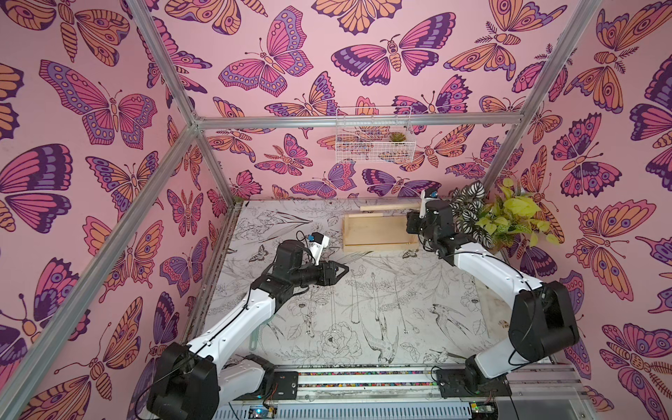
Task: Take the necklace off the jewelry display stand
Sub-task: Take off the necklace from the stand.
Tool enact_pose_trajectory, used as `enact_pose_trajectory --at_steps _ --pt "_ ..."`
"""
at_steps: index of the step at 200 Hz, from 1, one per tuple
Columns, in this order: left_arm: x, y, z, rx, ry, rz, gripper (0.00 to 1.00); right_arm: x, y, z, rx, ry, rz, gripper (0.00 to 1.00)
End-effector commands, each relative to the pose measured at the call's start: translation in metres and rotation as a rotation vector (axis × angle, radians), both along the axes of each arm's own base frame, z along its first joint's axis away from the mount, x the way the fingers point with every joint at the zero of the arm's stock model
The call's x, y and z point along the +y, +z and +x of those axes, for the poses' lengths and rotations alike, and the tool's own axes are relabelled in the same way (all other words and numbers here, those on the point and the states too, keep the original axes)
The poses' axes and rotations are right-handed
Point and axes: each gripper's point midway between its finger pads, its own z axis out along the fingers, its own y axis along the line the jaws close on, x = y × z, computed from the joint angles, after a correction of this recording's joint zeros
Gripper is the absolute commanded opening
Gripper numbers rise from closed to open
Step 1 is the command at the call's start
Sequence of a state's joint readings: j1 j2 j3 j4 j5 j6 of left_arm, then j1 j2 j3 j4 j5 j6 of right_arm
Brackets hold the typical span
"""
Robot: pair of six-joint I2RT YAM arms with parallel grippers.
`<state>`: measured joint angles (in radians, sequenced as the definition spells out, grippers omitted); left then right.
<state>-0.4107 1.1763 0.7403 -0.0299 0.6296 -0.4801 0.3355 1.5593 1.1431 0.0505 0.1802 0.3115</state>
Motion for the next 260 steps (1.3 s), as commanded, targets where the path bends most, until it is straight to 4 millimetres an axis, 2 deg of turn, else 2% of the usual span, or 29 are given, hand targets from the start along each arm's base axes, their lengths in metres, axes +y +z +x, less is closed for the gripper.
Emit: enact_pose_trajectory --at_steps 1,19,40,74,86,90,100,153,201,240,256,260 --pt "-0.001 0.011 0.002 -0.022 -0.009 -0.018 0.57 -0.015 0.01 -0.002 -0.027 -0.065 -0.051 0.45" --pt "0.0 0.011 0.001 -0.022 -0.008 -0.018 0.57 -0.023 0.01 -0.004 -0.027 -0.103 -0.062 0.46" --pt "0.0 0.01 0.002 -0.02 -0.007 -0.017 0.57 -0.023 0.009 -0.003 -0.029 -0.103 -0.064 0.47" --pt "0.0 0.01 0.002 -0.018 -0.006 -0.016 0.57 -0.016 0.008 0.005 -0.033 -0.085 -0.057 0.46" --pt "0.0 0.011 0.002 -0.02 -0.005 -0.017 0.57 -0.014 0.012 0.007 -0.046 -0.08 -0.048 0.46" --pt "0.0 0.011 0.002 -0.02 -0.007 -0.017 0.57 -0.012 0.0 0.011 -0.023 -0.076 -0.055 0.46" --pt "0.0 0.012 0.002 -0.022 -0.007 -0.017 0.57 -0.009 0.0 0.013 -0.021 -0.064 -0.047 0.46" --pt "0.0 0.008 0.002 -0.018 -0.005 -0.008 0.57 -0.004 0.005 0.009 -0.028 -0.047 0.002 0.45" --pt "0.0 0.009 0.001 -0.019 -0.008 -0.009 0.57 -0.009 0.002 0.025 -0.051 -0.083 -0.051 0.44" --pt "0.002 0.007 0.002 -0.017 -0.002 -0.002 0.57 -0.003 0.008 0.038 -0.062 -0.071 -0.047 0.31" --pt "0.002 0.007 0.002 -0.017 -0.001 0.0 0.58 -0.004 0.009 0.041 -0.062 -0.081 -0.051 0.22" --pt "0.002 0.007 0.002 -0.017 -0.001 0.002 0.58 -0.004 0.009 0.041 -0.06 -0.083 -0.053 0.17"
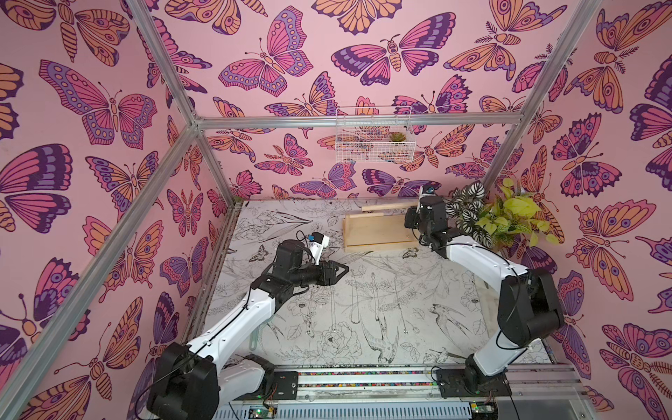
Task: Take the necklace off the jewelry display stand
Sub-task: Take off the necklace from the stand.
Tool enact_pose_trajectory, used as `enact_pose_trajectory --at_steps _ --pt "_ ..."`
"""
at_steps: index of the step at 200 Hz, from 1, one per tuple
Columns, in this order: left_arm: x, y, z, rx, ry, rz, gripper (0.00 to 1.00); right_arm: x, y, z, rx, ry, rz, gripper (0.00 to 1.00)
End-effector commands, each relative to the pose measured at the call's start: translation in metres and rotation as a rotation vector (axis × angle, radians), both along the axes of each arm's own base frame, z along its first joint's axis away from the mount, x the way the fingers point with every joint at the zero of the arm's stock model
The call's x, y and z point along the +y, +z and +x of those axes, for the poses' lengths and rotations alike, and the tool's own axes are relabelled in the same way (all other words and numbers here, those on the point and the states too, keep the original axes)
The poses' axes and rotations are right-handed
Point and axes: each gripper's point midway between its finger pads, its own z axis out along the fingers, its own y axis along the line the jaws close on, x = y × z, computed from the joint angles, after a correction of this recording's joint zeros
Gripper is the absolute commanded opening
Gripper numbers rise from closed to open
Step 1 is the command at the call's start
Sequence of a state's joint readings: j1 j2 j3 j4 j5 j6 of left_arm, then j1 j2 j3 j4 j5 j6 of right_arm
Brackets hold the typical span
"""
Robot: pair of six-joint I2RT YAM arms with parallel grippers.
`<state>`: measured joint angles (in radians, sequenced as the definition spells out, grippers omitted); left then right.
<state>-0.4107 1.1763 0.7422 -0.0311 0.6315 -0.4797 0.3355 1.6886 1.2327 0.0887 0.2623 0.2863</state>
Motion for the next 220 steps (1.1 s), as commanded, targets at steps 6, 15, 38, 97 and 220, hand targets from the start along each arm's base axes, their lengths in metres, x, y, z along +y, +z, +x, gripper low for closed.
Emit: enact_pose_trajectory --at_steps 6,15,38,97,220 --pt "0.002 0.006 0.002 -0.017 0.0 0.003 0.58 0.0 0.018 0.009 -0.045 -0.022 0.001 0.09" --pt "0.002 0.007 0.002 -0.017 0.0 0.003 0.58 -0.001 0.017 0.009 -0.043 -0.025 0.001 0.01" --pt "0.002 0.007 0.002 -0.018 0.0 0.005 0.58 -0.002 0.015 0.006 -0.037 -0.02 -0.001 0.0" --pt "0.002 0.009 0.002 -0.021 0.0 0.001 0.58 0.03 0.026 -0.009 -0.02 0.157 0.081 0.0" --pt "0.007 0.018 0.0 -0.044 0.009 0.007 0.58 0.153 0.033 -0.05 0.149 0.542 0.186 0.0"
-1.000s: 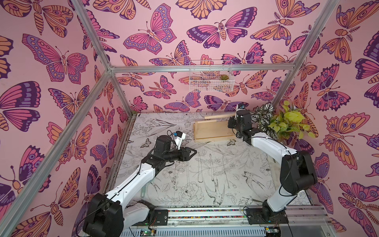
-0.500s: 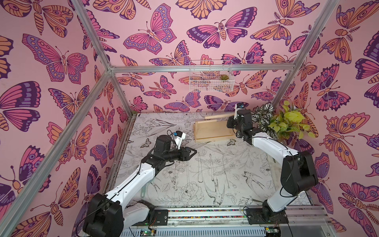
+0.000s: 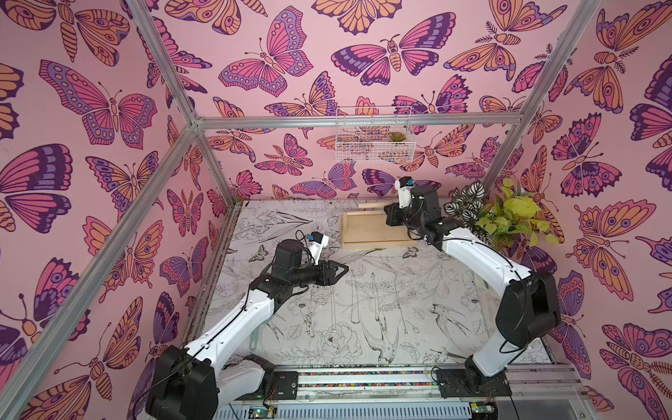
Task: Take the necklace off the jewelry display stand
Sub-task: Take off the necklace from the stand.
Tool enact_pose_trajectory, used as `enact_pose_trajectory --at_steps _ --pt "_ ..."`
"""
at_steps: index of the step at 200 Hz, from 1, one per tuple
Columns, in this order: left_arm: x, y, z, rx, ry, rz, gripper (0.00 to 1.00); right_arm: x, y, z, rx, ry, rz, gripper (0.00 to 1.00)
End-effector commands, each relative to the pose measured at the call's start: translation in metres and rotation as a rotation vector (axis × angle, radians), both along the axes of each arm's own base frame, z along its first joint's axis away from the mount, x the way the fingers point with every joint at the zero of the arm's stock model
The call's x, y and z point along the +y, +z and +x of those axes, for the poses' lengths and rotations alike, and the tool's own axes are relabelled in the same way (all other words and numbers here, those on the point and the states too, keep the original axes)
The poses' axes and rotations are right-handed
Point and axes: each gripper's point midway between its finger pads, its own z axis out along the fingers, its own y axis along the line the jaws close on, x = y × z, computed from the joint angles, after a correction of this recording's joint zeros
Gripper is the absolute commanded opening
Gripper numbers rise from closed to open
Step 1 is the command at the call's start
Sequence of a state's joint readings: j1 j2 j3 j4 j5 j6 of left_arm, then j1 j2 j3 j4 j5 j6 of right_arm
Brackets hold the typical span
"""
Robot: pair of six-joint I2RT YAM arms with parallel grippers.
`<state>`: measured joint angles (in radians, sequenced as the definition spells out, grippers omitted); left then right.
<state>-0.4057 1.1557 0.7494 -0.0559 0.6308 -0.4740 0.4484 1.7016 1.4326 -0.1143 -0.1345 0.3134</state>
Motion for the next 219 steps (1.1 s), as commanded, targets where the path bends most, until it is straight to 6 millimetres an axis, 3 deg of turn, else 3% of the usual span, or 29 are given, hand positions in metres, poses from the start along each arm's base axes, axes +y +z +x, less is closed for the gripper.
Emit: enact_pose_trajectory --at_steps 1,60,124,183,219 --pt "0.004 0.013 0.002 -0.038 0.006 0.005 0.58 0.033 -0.008 -0.013 0.049 0.093 -0.003 0.0" --pt "0.014 0.016 -0.001 -0.043 0.024 0.001 0.58 0.079 -0.013 -0.014 0.068 0.158 -0.007 0.0" --pt "0.02 0.018 -0.004 -0.046 0.034 -0.011 0.58 0.121 -0.003 -0.011 0.045 0.206 -0.001 0.0" --pt "0.021 0.02 -0.006 -0.049 0.036 -0.018 0.58 0.137 0.023 0.003 0.009 0.237 0.014 0.0" --pt "0.022 0.022 -0.008 -0.051 0.037 -0.019 0.58 0.124 0.049 -0.001 -0.04 0.208 -0.006 0.0"
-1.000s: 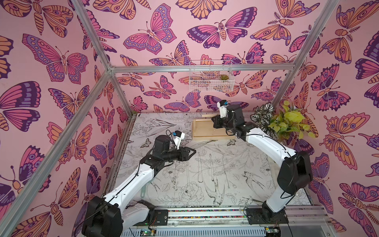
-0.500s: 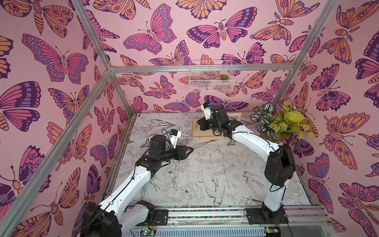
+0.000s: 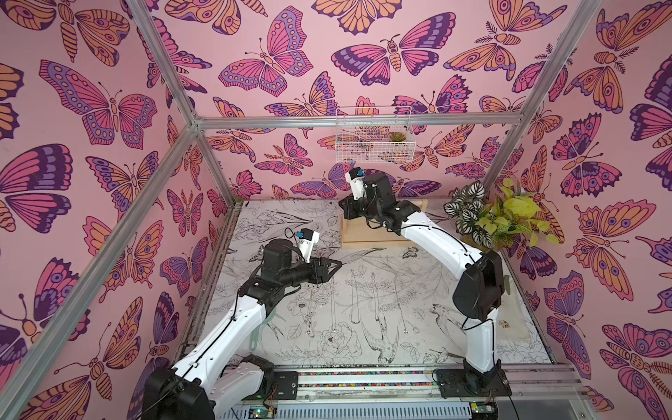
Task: Take the necklace off the jewelry display stand
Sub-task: Take off the necklace from the stand.
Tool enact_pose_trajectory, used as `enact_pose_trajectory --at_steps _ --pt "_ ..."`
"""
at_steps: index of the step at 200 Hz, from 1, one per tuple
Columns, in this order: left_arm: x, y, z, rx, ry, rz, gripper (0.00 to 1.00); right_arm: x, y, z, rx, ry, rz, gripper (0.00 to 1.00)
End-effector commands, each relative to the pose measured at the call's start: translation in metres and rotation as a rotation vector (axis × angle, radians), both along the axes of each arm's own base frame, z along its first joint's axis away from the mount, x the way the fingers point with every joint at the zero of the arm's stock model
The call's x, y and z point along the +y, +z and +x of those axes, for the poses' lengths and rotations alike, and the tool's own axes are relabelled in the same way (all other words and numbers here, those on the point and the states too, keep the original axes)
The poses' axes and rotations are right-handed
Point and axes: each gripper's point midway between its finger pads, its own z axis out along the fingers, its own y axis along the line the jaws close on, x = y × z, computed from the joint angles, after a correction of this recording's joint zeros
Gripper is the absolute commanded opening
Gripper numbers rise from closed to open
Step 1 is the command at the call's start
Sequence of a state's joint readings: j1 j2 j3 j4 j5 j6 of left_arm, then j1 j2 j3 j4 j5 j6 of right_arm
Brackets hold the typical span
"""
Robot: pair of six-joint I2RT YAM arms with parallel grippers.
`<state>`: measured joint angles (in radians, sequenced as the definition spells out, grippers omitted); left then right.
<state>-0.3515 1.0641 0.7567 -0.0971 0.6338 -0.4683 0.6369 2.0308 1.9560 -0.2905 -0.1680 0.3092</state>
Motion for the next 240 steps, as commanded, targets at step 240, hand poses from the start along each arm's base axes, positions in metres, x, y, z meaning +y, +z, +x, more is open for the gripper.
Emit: enact_pose_trajectory --at_steps 240 --pt "0.001 -0.006 0.004 0.017 0.006 0.024 0.57 -0.262 -0.105 -0.285 0.312 -0.353 -0.125 0.0"
